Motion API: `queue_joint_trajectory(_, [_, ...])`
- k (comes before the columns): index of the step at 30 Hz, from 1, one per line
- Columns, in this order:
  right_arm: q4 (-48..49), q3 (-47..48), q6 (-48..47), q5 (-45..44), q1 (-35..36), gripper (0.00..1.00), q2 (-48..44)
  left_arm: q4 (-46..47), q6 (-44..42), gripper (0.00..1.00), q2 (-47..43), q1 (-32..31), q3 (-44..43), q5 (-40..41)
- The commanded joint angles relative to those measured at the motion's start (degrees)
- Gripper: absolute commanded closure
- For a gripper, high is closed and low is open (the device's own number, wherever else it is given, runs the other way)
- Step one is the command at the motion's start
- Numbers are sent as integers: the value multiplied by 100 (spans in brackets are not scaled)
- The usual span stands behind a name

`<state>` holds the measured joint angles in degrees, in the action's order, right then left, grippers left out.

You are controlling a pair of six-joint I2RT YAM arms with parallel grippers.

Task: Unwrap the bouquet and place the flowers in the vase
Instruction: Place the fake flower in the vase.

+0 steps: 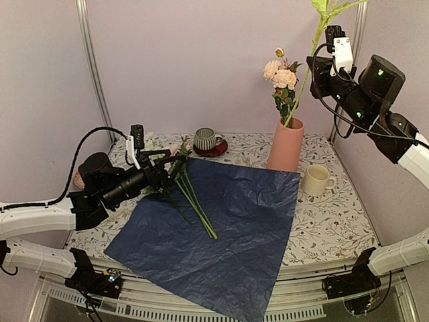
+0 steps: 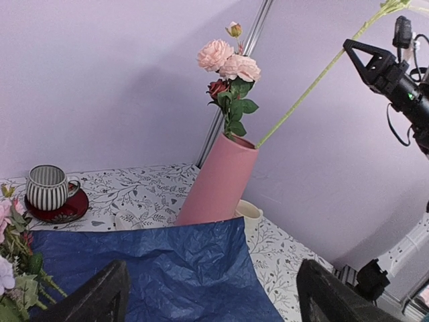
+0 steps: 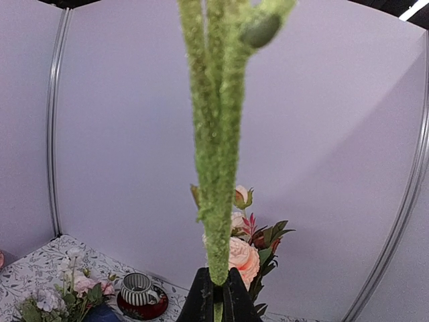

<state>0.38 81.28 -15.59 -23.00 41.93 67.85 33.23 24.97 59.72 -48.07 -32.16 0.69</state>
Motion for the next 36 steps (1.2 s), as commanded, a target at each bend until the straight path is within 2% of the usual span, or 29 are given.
queue_joint_trajectory(1, [-130,205,-181,-437,-10,97,-123,-165,-54,10,-42,-31,16,-2])
queue_joint_trajectory(11, [-179,301,-136,-656,-188,97,240,320,-424,12,-173,-33,236,-265])
queue_joint_trajectory(25, [-352,450,234,-239,-607,98,819,-132,-686,7,-9,-46,86,-251])
queue_joint_trajectory(29, [-385,589,200,-204,-641,98,776,-159,-740,5,-19,-40,61,-496])
queue_joint_trajectory(36, [-418,812,163,-3,-642,98,501,-149,-853,5,54,-36,53,-270])
